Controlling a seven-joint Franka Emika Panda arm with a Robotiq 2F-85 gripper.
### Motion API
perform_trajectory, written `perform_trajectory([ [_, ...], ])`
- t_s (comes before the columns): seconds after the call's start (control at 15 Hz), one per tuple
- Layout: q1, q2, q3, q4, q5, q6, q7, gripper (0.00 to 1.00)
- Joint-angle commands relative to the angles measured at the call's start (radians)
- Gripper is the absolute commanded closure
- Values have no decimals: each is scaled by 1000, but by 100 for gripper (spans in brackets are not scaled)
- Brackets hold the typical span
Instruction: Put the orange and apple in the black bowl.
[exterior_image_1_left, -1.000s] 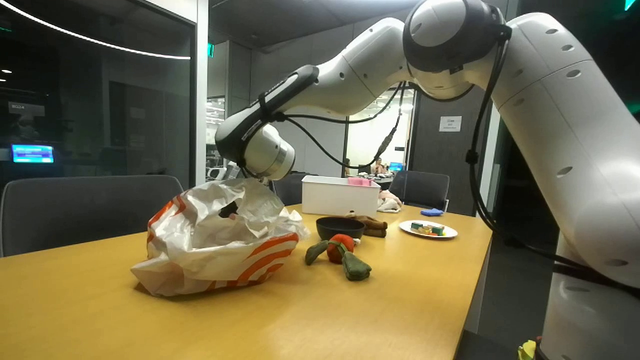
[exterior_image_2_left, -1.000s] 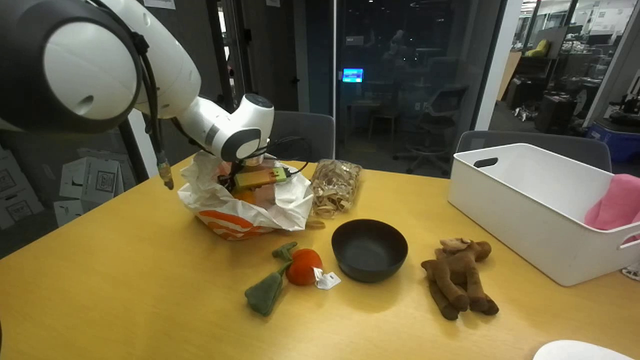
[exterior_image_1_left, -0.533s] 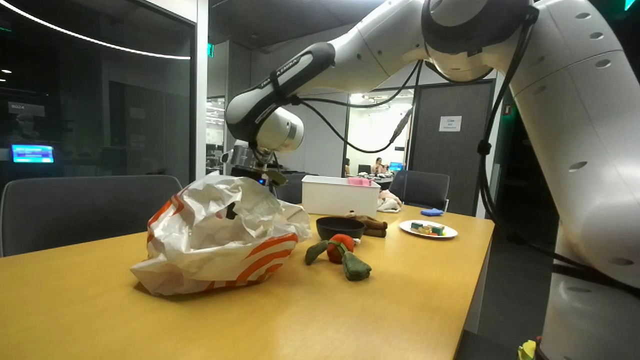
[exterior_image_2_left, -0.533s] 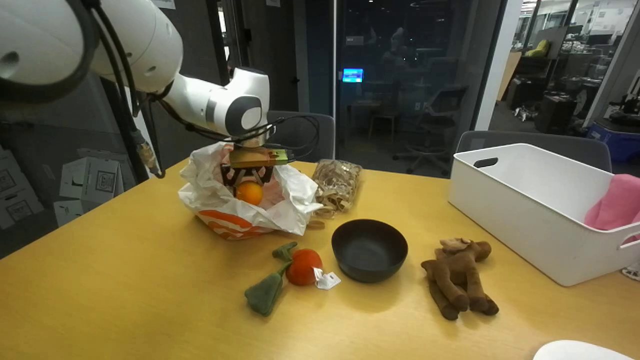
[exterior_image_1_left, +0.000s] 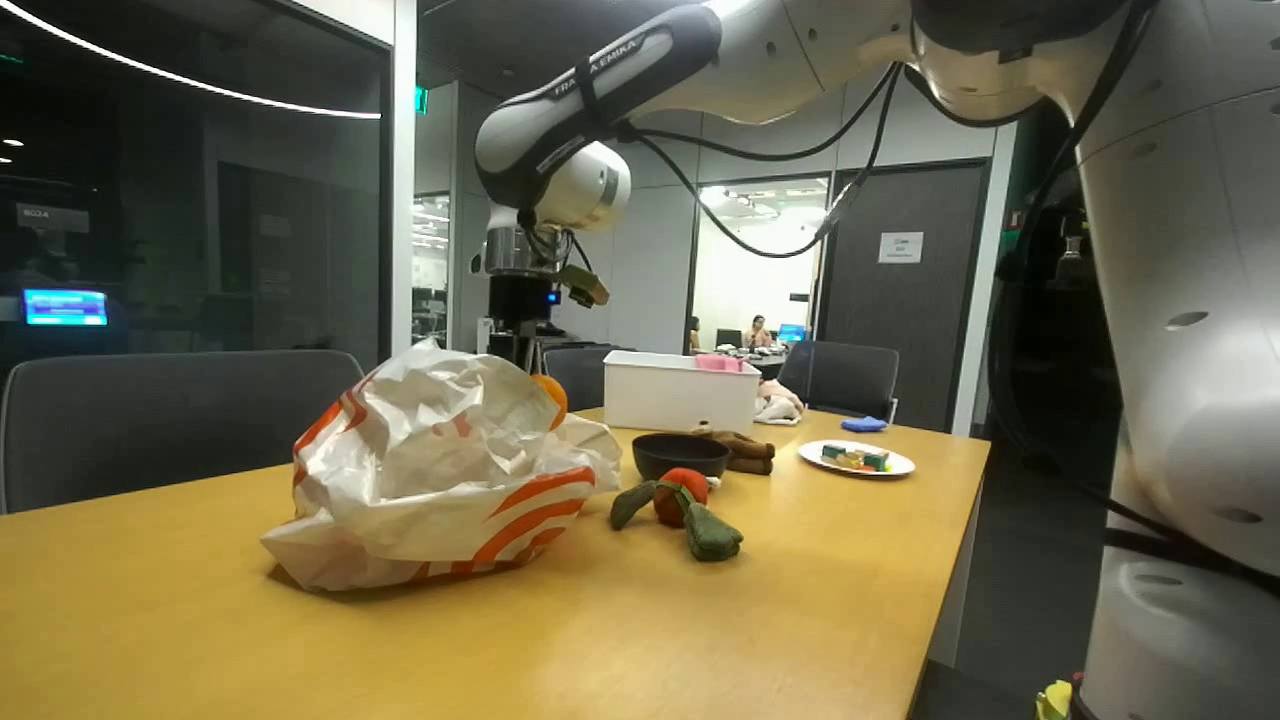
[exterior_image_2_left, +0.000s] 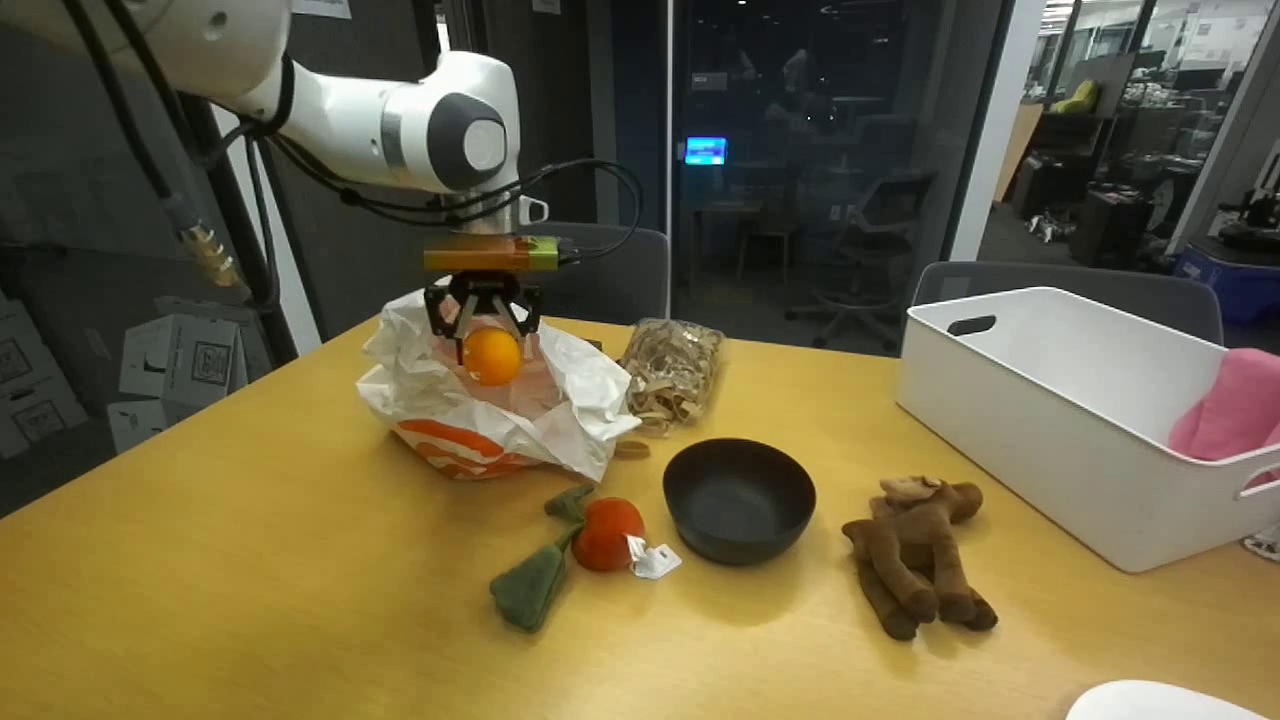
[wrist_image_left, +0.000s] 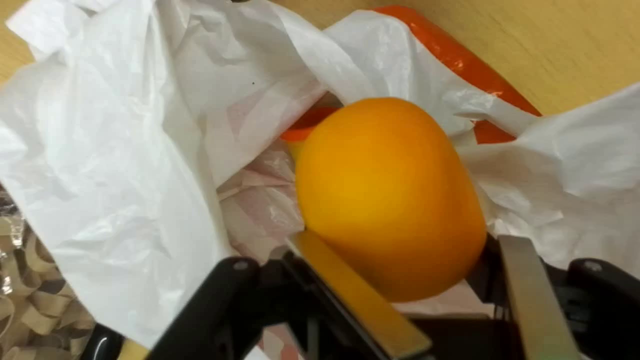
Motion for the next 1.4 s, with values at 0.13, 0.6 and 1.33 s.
perform_trajectory([
  [0.13,15,-171,-42,-74,-119,-27,127,60],
  [0.6,-31,-319,-141,-257,-272,58,361,60],
  [1.33,-136,-276,-258,-434,-494,473,509,60],
])
